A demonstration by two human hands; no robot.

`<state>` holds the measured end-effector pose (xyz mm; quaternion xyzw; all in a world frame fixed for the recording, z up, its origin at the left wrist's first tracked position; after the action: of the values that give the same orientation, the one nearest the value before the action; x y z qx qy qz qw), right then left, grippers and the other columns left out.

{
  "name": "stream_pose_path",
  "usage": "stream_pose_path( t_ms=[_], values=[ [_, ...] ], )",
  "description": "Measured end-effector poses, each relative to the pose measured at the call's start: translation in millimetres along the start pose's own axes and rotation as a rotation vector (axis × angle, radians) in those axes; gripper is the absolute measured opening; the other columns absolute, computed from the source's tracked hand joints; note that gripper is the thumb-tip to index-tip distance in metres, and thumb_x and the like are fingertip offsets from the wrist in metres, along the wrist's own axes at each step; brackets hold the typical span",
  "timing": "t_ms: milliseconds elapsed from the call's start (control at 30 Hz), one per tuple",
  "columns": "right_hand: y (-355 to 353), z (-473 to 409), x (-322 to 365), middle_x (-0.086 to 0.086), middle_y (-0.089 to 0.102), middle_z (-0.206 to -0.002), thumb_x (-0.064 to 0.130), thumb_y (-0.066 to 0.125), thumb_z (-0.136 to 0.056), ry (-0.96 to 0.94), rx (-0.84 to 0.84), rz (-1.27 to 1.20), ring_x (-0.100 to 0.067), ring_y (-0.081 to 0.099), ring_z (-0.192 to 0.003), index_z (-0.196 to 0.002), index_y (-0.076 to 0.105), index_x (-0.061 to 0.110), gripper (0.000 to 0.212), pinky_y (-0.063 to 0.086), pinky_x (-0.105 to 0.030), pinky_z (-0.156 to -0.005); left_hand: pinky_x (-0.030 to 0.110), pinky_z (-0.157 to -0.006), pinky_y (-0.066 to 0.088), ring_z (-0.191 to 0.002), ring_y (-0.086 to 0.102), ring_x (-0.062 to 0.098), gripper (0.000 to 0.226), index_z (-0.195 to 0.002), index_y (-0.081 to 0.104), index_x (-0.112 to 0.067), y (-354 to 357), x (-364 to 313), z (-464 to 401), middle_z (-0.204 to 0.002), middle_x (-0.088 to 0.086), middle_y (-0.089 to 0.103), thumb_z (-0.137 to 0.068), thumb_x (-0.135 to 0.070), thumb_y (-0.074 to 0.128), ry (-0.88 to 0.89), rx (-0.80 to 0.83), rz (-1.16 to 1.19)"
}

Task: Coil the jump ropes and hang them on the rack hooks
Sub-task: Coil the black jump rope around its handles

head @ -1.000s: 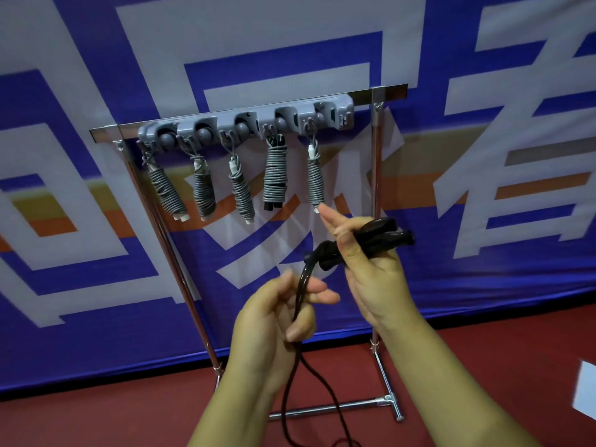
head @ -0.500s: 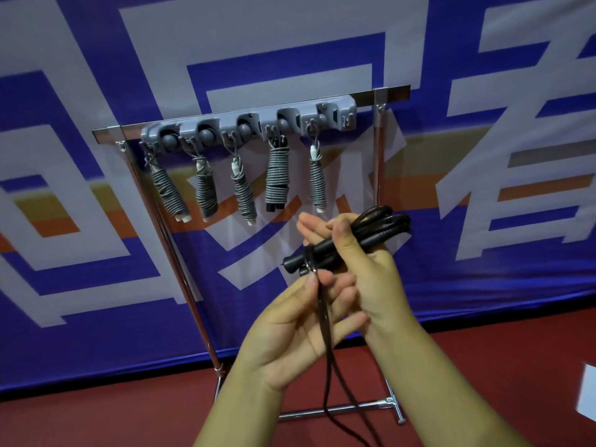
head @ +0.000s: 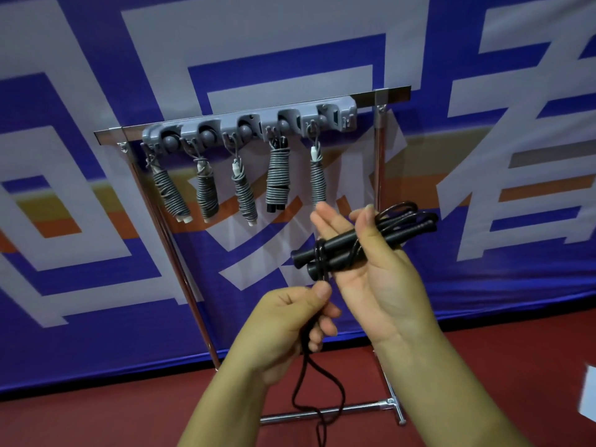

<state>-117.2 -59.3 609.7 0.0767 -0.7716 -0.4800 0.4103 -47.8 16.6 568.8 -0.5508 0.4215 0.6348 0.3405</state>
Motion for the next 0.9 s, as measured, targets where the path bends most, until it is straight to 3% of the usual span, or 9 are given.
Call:
stream_pose_path(
  t_ms=[67, 167, 267, 400, 533, 633, 767, 900],
  values=[
    [2, 0, -2, -0.016, 0.07, -0.111, 0.035, 0.048, -0.081, 0.07, 0.022, -0.068, -0.022, 0.066, -0.107, -0.083, 0.062, 0.016, 0.023, 0.055, -0.035, -0.086, 0.018, -0.043, 0.038, -0.039, 0.043, 0.007, 0.03, -0.055, 0.069, -0.013, 1, 7, -3, -0.051, 0.005, 0.058, -0.068, -0.038, 0.081, 0.018, 0.023, 0.047],
    [1, -1, -6, -0.017, 0.071, -0.104, 0.036, 0.047, -0.082, 0.163, 0.051, -0.174, -0.025, 0.069, -0.099, -0.082, 0.052, 0.016, 0.02, 0.053, -0.036, -0.087, 0.02, -0.051, 0.044, -0.046, 0.049, 0.007, 0.026, -0.065, 0.073, -0.014, -1, 5, -4, -0.058, 0.004, 0.062, -0.057, -0.036, 0.085, 0.093, 0.102, 0.051],
    [-2, 2, -5, -0.02, 0.071, -0.101, 0.034, 0.051, -0.08, 0.251, 0.006, -0.138, -0.026, 0.071, -0.093, -0.078, 0.05, 0.014, 0.02, 0.054, -0.037, -0.084, 0.021, -0.062, 0.049, -0.059, 0.059, 0.008, 0.003, -0.071, 0.076, -0.019, -12, -8, -3, -0.065, 0.001, 0.067, -0.068, -0.018, 0.078, 0.182, 0.096, -0.203],
    [-9, 5, -6, -0.023, 0.071, -0.099, 0.03, 0.056, -0.077, 0.295, -0.029, -0.044, -0.028, 0.071, -0.091, -0.079, 0.049, 0.01, 0.021, 0.061, -0.035, -0.07, 0.018, -0.069, 0.05, -0.071, 0.064, 0.007, 0.016, -0.082, 0.072, -0.011, -26, -19, -1, -0.073, 0.003, 0.07, -0.079, 0.004, 0.069, 0.222, 0.017, -0.516],
    [-12, 7, -7, -0.026, 0.069, -0.103, 0.026, 0.058, -0.077, 0.317, -0.034, 0.03, -0.029, 0.071, -0.091, -0.084, 0.052, 0.007, 0.022, 0.059, -0.034, -0.063, 0.017, -0.06, 0.048, -0.061, 0.06, 0.006, 0.028, -0.065, 0.067, -0.027, -36, -31, -2, -0.068, -0.006, 0.068, -0.073, -0.002, 0.076, 0.318, -0.12, -0.862],
    [-17, 7, -11, -0.026, 0.069, -0.104, 0.023, 0.058, -0.08, 0.336, -0.033, 0.123, -0.03, 0.07, -0.094, -0.086, 0.055, 0.004, 0.02, 0.06, -0.034, -0.068, 0.012, -0.056, 0.043, -0.063, 0.059, 0.005, 0.039, -0.062, 0.058, -0.037, -38, -33, -5, -0.069, -0.015, 0.065, -0.07, -0.004, 0.078, 0.424, -0.153, -1.081],
    [-24, 5, -15, -0.021, 0.07, -0.107, 0.023, 0.06, -0.077, 0.306, -0.093, 0.134, -0.025, 0.068, -0.102, -0.095, 0.059, 0.002, 0.027, 0.057, -0.033, -0.077, 0.013, -0.056, 0.042, -0.06, 0.056, 0.004, 0.028, -0.069, 0.063, -0.025, -39, -30, -4, -0.072, -0.011, 0.065, -0.074, 0.001, 0.072, 0.384, -0.128, -1.028],
    [-30, 0, -16, -0.018, 0.071, -0.105, 0.022, 0.059, -0.082, 0.225, -0.149, 0.137, -0.023, 0.069, -0.1, -0.094, 0.062, 0.001, 0.025, 0.055, -0.033, -0.082, 0.035, -0.067, 0.048, -0.075, 0.058, 0.029, 0.012, -0.085, 0.068, -0.028, -40, -18, -4, -0.082, 0.006, 0.066, -0.083, -0.016, 0.065, 0.262, 0.043, -0.814]
  ],
)
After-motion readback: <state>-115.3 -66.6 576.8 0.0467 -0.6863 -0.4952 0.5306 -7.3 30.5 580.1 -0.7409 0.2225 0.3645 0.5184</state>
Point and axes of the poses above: each hand's wrist, its own z-axis away from the middle knuckle, its own y-axis out of the palm, x = y × z, the point moved 4 cm from there along -z, towards the middle knuckle
